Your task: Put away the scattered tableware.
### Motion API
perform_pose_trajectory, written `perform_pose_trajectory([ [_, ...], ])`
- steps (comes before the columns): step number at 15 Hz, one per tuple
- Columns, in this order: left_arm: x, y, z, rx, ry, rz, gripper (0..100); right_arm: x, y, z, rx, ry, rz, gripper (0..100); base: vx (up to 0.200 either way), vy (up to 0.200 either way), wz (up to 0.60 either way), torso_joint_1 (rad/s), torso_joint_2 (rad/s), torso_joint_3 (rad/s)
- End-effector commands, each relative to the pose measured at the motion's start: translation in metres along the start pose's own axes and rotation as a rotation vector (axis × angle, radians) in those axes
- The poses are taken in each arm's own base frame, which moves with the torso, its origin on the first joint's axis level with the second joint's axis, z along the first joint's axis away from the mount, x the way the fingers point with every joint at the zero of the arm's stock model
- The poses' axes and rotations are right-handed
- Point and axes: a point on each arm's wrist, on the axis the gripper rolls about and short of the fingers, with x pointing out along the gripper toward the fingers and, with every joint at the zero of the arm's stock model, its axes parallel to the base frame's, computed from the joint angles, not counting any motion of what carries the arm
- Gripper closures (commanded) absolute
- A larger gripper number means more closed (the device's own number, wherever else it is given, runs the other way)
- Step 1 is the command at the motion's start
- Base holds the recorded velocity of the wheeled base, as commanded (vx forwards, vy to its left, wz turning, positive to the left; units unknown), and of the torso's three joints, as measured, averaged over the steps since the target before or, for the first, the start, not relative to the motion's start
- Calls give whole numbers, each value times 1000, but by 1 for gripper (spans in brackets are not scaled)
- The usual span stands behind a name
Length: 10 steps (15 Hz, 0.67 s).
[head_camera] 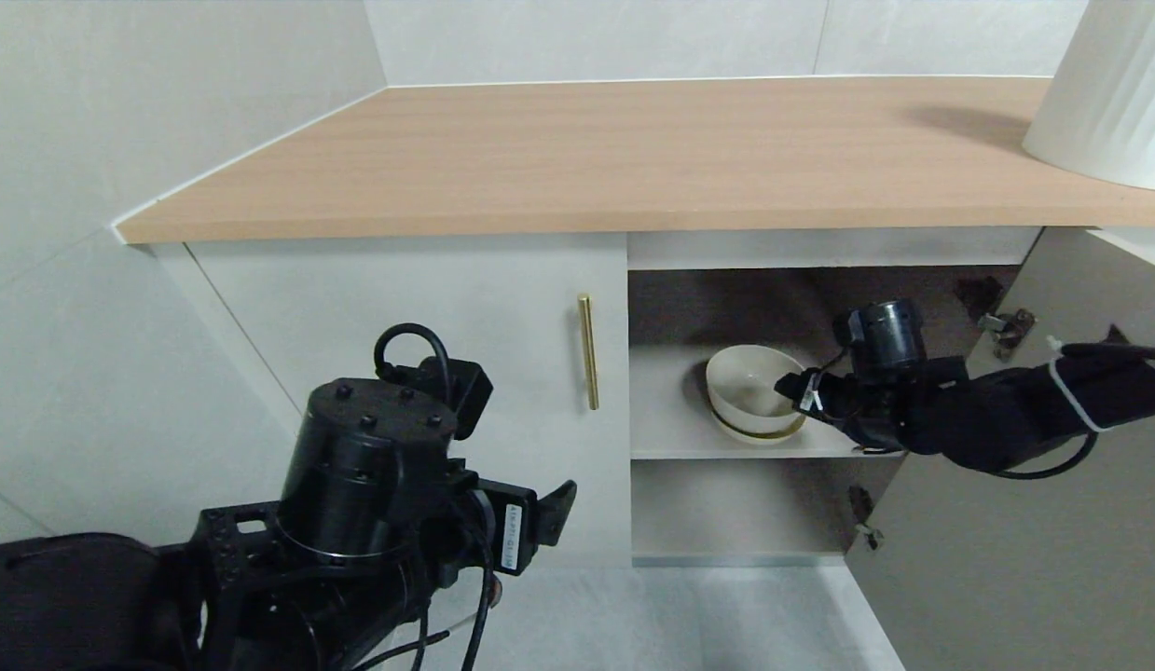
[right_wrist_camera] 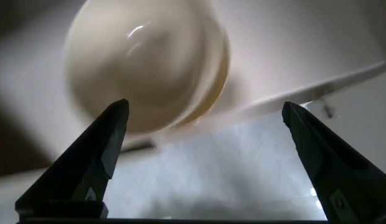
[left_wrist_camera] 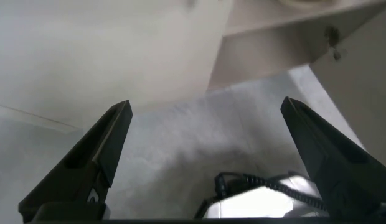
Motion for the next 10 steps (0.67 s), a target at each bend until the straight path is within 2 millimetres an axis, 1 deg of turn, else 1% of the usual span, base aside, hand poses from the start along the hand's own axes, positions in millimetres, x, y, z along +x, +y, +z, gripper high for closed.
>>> perform_pose_trajectory([
  [1,-16,19,13,-52,-61,29,0,-75,-7,17,-63,-3,122,0,0,0,0,0,0,0],
  [3,-25,34,10,-68,-68,59,0,-111,-14,19,-116,17,126,0,0,0,0,0,0,0],
  [4,-30,38,5,-66,-64,63,0,-132,-20,14,-130,40,137,0,0,0,0,0,0,0],
  [6,-45,46,-1,-72,-79,62,0,-162,-30,0,-157,56,173,0,0,0,0,0,0,0],
  [8,-55,58,-1,-97,-100,90,0,-186,-37,-7,-178,70,200,0,0,0,0,0,0,0],
  [9,-53,65,-7,-99,-70,115,0,-192,-40,-10,-185,95,195,0,0,0,0,0,0,0],
  [10,-51,70,-14,-97,-40,120,0,-192,-45,-17,-199,135,178,0,0,0,0,0,0,0],
])
